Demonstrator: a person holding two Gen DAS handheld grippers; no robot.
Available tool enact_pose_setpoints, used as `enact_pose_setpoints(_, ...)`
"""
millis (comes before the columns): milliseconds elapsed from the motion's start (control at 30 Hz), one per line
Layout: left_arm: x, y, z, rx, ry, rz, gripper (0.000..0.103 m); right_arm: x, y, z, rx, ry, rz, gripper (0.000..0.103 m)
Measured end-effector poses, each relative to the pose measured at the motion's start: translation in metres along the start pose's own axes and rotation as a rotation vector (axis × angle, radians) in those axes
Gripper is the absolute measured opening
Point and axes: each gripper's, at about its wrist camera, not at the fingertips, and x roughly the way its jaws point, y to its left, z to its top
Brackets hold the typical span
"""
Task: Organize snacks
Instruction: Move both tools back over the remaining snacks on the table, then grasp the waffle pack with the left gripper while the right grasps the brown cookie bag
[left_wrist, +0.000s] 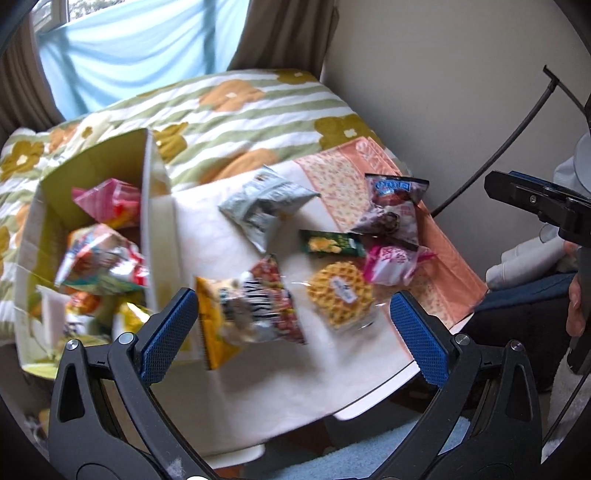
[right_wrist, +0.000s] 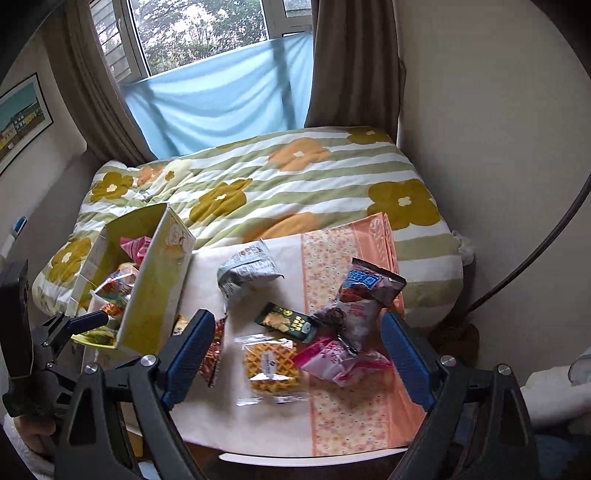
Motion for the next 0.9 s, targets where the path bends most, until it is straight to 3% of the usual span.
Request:
enact_pose_setpoints(333,0.078,-0.064,-0.021,-0.160,0.127,0.046,0.103,0.072,-0.075,-0.002,-0.091,0.103,0.093,0.089)
enact_pose_setpoints(467,0.105,-0.067,-0.032,-0.211,0.134,0.052,0.103,0.101,-0.084,-0.003,-0.148,0.108,0.107,0.089)
enact_pose_setpoints(700,0.149,-0.075,-0.043,-0.208,0.110,0.120,0.103,0.143,-0.088,-0.005,-0.239,0.105,0.090,0.089)
enact_pose_setpoints(900,0.182,-0.070,-0.051,-0.243,0.152,0.138,0.103,0.159,-0.091,-0.007,-0.259,0.098,0.091,0.089)
